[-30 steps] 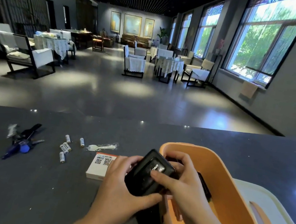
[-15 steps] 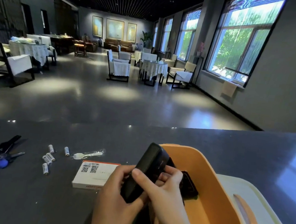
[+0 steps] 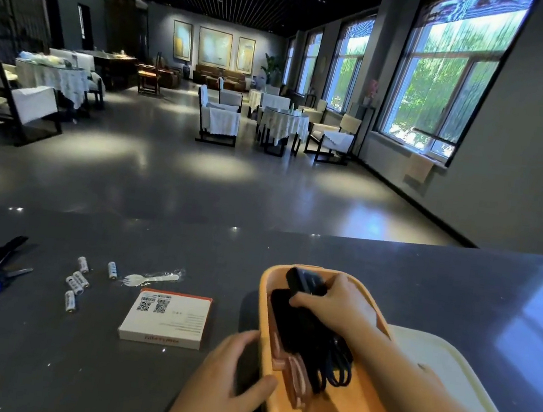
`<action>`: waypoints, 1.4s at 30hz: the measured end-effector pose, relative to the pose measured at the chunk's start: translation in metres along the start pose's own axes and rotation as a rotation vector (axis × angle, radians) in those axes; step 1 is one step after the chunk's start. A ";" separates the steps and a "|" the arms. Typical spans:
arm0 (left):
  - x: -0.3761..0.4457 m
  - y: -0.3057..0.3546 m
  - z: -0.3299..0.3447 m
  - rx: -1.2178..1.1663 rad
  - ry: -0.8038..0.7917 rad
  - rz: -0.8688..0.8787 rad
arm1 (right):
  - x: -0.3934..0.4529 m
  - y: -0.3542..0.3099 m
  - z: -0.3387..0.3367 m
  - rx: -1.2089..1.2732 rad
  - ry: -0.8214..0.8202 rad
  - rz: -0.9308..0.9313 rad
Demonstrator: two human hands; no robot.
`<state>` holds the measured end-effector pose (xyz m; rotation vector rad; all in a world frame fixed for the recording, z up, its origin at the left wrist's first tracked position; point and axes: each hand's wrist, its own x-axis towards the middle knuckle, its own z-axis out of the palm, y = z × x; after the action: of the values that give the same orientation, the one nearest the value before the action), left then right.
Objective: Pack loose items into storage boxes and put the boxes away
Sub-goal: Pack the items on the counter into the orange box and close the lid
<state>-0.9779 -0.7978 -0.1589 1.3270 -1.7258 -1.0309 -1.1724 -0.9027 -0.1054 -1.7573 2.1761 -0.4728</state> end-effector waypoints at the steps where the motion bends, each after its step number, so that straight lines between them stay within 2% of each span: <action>1: 0.002 -0.002 0.001 -0.003 -0.019 -0.011 | 0.002 0.002 0.008 -0.062 -0.004 -0.018; 5: 0.015 -0.016 0.010 0.001 -0.032 -0.032 | 0.005 -0.002 0.033 -0.171 0.050 -0.058; 9: 0.021 -0.026 0.017 -0.064 -0.070 -0.041 | 0.016 0.000 0.044 -0.035 0.079 -0.071; 11: 0.021 -0.030 0.021 -0.101 -0.064 -0.041 | 0.021 0.010 0.046 0.158 -0.005 -0.044; 14: 0.018 -0.033 0.025 -0.149 -0.081 -0.044 | 0.018 0.028 0.051 0.684 -0.241 0.076; 16: 0.018 -0.034 0.026 -0.171 -0.088 -0.050 | 0.012 0.032 0.054 0.828 -0.321 0.103; 24: 0.019 -0.039 0.024 -0.261 -0.102 -0.075 | -0.001 0.015 0.063 0.865 -0.319 0.104; 30: 0.016 -0.040 0.015 -0.199 -0.104 -0.034 | -0.006 0.007 0.058 0.798 -0.306 0.104; 32: 0.013 -0.044 0.001 -0.159 -0.056 -0.008 | -0.009 0.004 0.052 0.840 -0.261 0.095; 33: 0.010 -0.046 -0.009 -0.144 -0.005 -0.012 | -0.010 0.002 0.050 0.838 -0.188 0.058; 36: -0.005 -0.059 -0.051 -0.092 0.213 -0.041 | -0.021 -0.017 0.046 0.672 -0.003 -0.115; 38: -0.020 -0.069 -0.084 -0.017 0.339 -0.067 | -0.037 -0.039 0.048 0.559 0.023 -0.270; 42: -0.062 -0.096 -0.141 0.061 0.540 -0.191 | -0.074 -0.083 0.072 0.448 -0.058 -0.561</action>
<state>-0.8010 -0.7757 -0.1901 1.6513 -1.2493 -0.6369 -1.0531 -0.8517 -0.1322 -2.0460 1.3631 -0.9367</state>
